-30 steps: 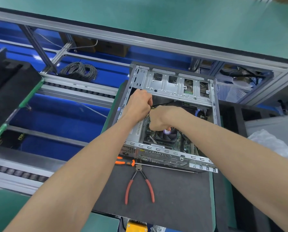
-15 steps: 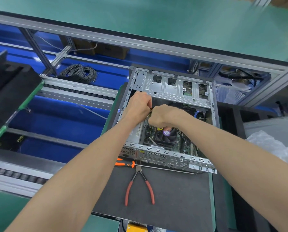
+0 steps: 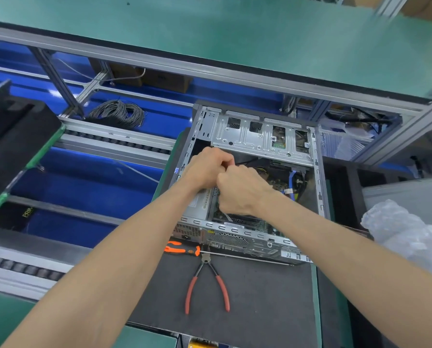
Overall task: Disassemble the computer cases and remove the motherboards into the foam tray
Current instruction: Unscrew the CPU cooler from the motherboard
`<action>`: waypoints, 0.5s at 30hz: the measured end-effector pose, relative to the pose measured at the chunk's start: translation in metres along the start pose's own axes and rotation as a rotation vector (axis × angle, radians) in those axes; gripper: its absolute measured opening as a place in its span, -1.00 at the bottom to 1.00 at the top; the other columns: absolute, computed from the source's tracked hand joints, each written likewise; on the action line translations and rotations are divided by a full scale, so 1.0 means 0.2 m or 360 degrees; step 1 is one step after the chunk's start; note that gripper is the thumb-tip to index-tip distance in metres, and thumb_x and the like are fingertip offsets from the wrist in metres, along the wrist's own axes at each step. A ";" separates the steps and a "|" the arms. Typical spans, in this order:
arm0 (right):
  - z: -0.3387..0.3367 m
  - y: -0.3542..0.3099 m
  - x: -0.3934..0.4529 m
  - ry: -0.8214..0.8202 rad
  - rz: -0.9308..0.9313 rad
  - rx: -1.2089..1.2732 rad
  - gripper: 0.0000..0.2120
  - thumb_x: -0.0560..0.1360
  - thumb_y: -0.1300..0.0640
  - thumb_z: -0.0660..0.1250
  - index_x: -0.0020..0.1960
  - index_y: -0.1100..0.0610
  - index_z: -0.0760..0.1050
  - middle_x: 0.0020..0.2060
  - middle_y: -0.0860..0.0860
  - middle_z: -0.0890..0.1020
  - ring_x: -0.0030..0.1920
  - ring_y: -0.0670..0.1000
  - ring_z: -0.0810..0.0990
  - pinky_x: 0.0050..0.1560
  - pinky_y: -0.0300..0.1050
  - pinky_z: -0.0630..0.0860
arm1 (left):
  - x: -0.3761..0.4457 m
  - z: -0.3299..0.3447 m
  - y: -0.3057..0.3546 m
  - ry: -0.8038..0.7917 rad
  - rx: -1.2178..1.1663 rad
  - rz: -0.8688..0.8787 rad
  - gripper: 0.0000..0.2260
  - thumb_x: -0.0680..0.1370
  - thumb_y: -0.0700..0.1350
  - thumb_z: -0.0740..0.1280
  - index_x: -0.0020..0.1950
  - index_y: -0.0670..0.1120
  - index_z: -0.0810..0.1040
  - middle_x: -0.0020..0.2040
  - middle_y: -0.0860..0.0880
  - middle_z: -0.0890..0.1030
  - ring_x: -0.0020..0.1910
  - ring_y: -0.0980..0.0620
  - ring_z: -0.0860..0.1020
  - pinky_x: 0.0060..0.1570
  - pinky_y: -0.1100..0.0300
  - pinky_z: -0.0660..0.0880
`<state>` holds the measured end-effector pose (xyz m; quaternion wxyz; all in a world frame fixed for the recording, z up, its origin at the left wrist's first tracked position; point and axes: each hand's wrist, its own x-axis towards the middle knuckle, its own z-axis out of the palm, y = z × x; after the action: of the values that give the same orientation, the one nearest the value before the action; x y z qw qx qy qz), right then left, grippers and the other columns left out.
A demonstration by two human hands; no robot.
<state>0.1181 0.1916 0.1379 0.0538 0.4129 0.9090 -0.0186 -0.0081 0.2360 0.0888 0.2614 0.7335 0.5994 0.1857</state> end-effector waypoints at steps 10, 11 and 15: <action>0.07 0.06 0.02 0.0704 0.0362 0.0131 -0.69 0.39 0.00 0.04 0.06 0.12 0.31 -0.02 0.07 0.35 -0.08 0.09 0.29 -0.02 0.06 0.30 | -0.05 -0.15 0.03 -0.0650 -0.0192 0.0131 -0.88 0.30 -0.29 0.27 -0.43 -0.13 0.43 -0.49 0.05 0.45 -0.46 0.12 0.34 -0.40 0.25 0.33; 0.07 0.07 0.02 0.0679 0.0371 0.0187 -0.66 0.39 -0.01 0.03 0.10 0.11 0.30 0.00 0.07 0.35 -0.06 0.08 0.29 0.00 0.07 0.31 | -0.06 -0.14 0.05 -0.0693 -0.0156 0.0140 -0.91 0.30 -0.25 0.27 -0.40 -0.11 0.42 -0.48 0.04 0.43 -0.45 0.12 0.32 -0.41 0.26 0.32; 0.08 0.06 0.01 0.0597 0.0326 0.0334 -0.60 0.40 -0.02 0.01 0.18 0.09 0.30 0.03 0.04 0.36 -0.02 0.08 0.30 0.04 0.11 0.34 | -0.07 -0.07 0.05 -0.0624 -0.0021 0.0081 -0.92 0.47 -0.28 0.28 -0.20 -0.13 0.48 -0.28 -0.08 0.55 -0.32 0.03 0.44 -0.32 0.16 0.47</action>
<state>0.1268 0.2005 0.1219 -0.1576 0.5026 0.8495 -0.0303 -0.0119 0.2231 0.1060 0.3730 0.7688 0.5170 0.0499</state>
